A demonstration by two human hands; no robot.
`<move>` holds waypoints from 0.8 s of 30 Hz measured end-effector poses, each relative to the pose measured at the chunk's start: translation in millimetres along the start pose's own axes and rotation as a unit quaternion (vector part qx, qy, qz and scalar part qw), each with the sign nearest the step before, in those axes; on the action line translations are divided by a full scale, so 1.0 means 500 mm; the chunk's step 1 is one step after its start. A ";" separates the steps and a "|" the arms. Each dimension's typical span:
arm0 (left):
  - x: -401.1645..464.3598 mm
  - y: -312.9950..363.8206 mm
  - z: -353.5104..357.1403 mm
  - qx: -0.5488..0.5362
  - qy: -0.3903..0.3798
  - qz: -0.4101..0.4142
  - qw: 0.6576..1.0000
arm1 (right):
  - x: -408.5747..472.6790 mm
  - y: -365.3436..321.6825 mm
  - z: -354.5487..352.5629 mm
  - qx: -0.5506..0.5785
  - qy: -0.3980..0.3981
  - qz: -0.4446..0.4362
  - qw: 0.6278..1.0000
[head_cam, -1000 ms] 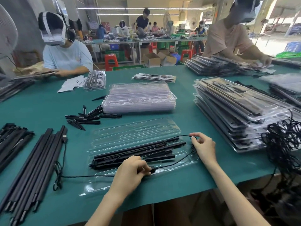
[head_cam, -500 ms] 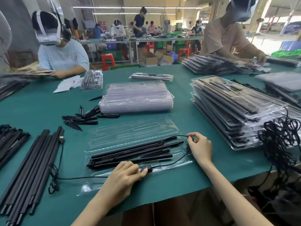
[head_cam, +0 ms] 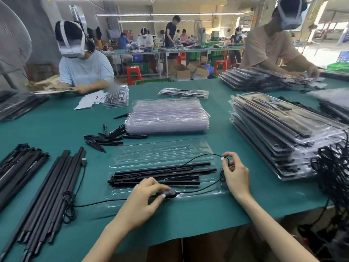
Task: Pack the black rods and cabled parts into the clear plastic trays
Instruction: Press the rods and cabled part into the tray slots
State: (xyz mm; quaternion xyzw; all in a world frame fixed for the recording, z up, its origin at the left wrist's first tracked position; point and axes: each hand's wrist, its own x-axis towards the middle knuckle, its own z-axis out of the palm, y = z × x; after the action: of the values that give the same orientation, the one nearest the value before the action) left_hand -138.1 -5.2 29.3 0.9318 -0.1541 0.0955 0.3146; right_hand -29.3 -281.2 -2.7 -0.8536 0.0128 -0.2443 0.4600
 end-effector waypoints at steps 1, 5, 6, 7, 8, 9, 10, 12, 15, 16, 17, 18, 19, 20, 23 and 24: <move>0.010 -0.001 -0.001 0.017 0.026 -0.001 1.000 | 0.002 0.003 -0.003 0.000 -0.006 -0.010 1.000; 0.064 -0.011 0.009 0.118 0.013 -0.051 0.992 | 0.007 0.011 -0.009 0.014 -0.026 0.001 1.000; 0.077 -0.018 0.016 0.140 -0.017 -0.078 0.987 | 0.007 0.011 -0.011 0.014 -0.030 0.009 0.999; 0.087 -0.026 0.025 0.164 -0.048 -0.102 0.980 | 0.007 0.012 -0.013 0.014 -0.032 0.014 0.999; 0.093 -0.035 0.033 0.186 -0.075 -0.121 0.972 | 0.006 0.015 -0.016 0.012 -0.033 0.017 0.999; 0.095 -0.043 0.041 0.203 -0.098 -0.136 0.965 | 0.006 0.018 -0.018 0.011 -0.035 0.018 0.999; 0.096 -0.050 0.048 0.215 -0.118 -0.146 0.958 | 0.005 0.021 -0.021 0.011 -0.036 0.018 0.999; 0.096 -0.061 0.055 0.231 -0.142 -0.156 0.950 | 0.001 0.024 -0.024 0.011 -0.038 0.015 0.999; 0.101 -0.063 0.057 0.240 -0.157 -0.167 0.943 | -0.001 0.024 -0.023 0.008 -0.038 0.007 0.999; 0.103 -0.061 0.057 0.241 -0.158 -0.171 0.942 | -0.002 0.023 -0.022 0.006 -0.040 0.005 0.999; 0.103 -0.058 0.057 0.240 -0.158 -0.173 0.942 | -0.002 0.022 -0.021 0.005 -0.042 0.004 0.999; 0.103 -0.055 0.057 0.236 -0.156 -0.175 0.943 | -0.003 0.021 -0.021 0.005 -0.043 0.004 0.999; 0.101 -0.053 0.057 0.230 -0.154 -0.178 0.944 | -0.004 0.020 -0.020 0.007 -0.044 0.005 0.999; 0.100 -0.052 0.058 0.222 -0.151 -0.180 0.946 | -0.005 0.019 -0.021 0.009 -0.045 0.004 0.999; 0.096 -0.050 0.057 0.199 -0.132 -0.185 0.953 | -0.007 0.014 -0.029 0.021 -0.055 -0.003 0.998; 0.095 -0.050 0.057 0.196 -0.126 -0.186 0.955 | -0.006 0.014 -0.033 0.033 -0.069 -0.001 0.997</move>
State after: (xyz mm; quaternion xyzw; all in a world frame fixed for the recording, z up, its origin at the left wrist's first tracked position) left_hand -82.8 -14.6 6.2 0.9917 0.0052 -0.0550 0.1164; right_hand -37.5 -297.3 -1.8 -0.8528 -0.0276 -0.1854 0.4875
